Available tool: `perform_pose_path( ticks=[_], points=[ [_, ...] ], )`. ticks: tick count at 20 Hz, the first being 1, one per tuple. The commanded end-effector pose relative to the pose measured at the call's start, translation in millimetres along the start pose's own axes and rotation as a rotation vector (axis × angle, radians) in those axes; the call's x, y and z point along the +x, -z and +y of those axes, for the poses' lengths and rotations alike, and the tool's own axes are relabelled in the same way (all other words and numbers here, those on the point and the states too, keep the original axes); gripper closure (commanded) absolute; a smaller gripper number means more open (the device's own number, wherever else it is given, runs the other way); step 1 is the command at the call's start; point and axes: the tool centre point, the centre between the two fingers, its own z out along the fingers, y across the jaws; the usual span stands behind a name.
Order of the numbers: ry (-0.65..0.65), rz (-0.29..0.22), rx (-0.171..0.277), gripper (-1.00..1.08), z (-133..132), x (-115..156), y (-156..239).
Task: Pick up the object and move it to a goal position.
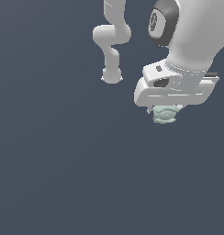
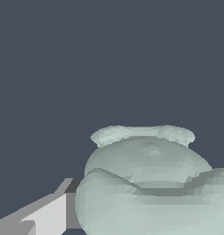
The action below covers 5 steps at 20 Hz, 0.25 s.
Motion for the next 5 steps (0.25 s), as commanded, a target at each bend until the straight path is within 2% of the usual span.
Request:
perform_pose_path(
  ticks=[1,5],
  points=[
    [0.0,0.0,0.0,1.08,-2.3,2.2,3.1],
    [0.0,0.0,0.0,1.08,-3.5,3.4,4.6]
  ],
)
